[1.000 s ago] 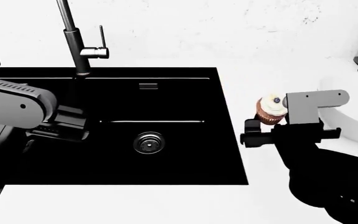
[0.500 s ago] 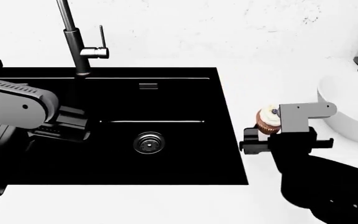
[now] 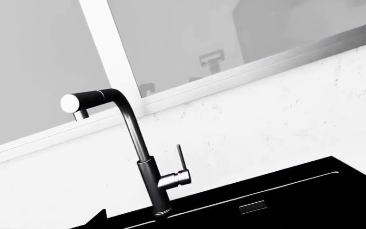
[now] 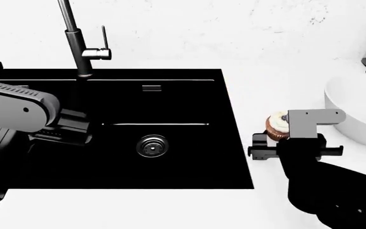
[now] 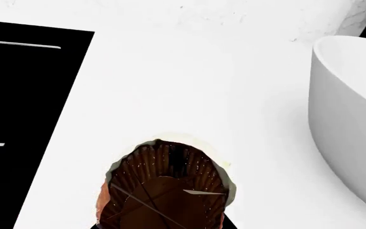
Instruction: Move the fresh-baked cupcake off the tray onto the counter, and place the bowl used for mixing into the sink.
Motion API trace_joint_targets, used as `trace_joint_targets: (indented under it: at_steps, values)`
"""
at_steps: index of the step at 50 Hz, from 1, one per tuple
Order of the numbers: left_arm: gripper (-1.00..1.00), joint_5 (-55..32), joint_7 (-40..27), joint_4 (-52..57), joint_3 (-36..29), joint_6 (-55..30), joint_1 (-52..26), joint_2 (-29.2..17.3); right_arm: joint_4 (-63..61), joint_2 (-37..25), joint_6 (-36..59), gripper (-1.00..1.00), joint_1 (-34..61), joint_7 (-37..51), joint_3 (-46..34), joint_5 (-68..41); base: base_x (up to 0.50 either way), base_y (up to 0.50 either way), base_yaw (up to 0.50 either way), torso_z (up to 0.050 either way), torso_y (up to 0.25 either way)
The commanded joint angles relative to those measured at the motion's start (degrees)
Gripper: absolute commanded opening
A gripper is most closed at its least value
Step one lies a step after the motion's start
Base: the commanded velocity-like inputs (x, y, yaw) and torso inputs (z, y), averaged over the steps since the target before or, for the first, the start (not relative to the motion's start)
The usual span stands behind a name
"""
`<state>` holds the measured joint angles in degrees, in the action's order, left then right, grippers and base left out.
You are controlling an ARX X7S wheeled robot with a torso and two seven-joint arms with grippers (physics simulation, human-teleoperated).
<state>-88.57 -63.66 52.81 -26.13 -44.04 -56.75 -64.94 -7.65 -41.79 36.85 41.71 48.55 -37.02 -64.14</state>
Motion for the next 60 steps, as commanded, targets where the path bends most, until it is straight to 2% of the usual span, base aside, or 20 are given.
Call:
trace_joint_targets:
  at_steps: [1,3,4,26,35,60]
  values:
    - [1.00,0.1,0.1,0.2,0.2,0.3,0.3,-0.2,-0.1,-0.2,0.2,-1.00,0.1,-0.2,0.3,1.1,0.00,0.00,0.00,0.000,0.000]
    - [1.00,0.4,0.2,0.2,0.2,0.4,0.6,-0.3,-0.2,-0.3,0.0,-1.00,0.0,-0.1,0.6,0.9,0.00,0.00,0.00,0.000,0.000]
    - [1.00,0.5,0.3,0.2,0.2,0.4,0.7,-0.3,-0.2,-0.3,0.0,1.00,-0.1,-0.2,0.5,1.0,0.00,0.00,0.00,0.000,0.000]
    - [1.00,-0.4,-0.1,0.0,-0.1,-0.5,-0.6,0.5,-2.2,-1.6,0.3,1.00,-0.2,-0.3,1.3,-0.5,0.00,0.00,0.00,0.000,0.000]
    - [1.00,0.0,0.2,-0.1,0.2,0.0,0.1,0.1,-5.9,-3.1,-0.4,1.00,-0.4,-4.9,1.4,-1.8,0.00,0.00,0.00,0.000,0.000]
    - [1.00,-0.1,0.0,0.3,0.5,0.4,0.5,-0.3,-17.7,-12.1,-3.9,1.00,-4.3,-1.2,8.8,-8.9,0.00,0.00,0.00,0.000,0.000]
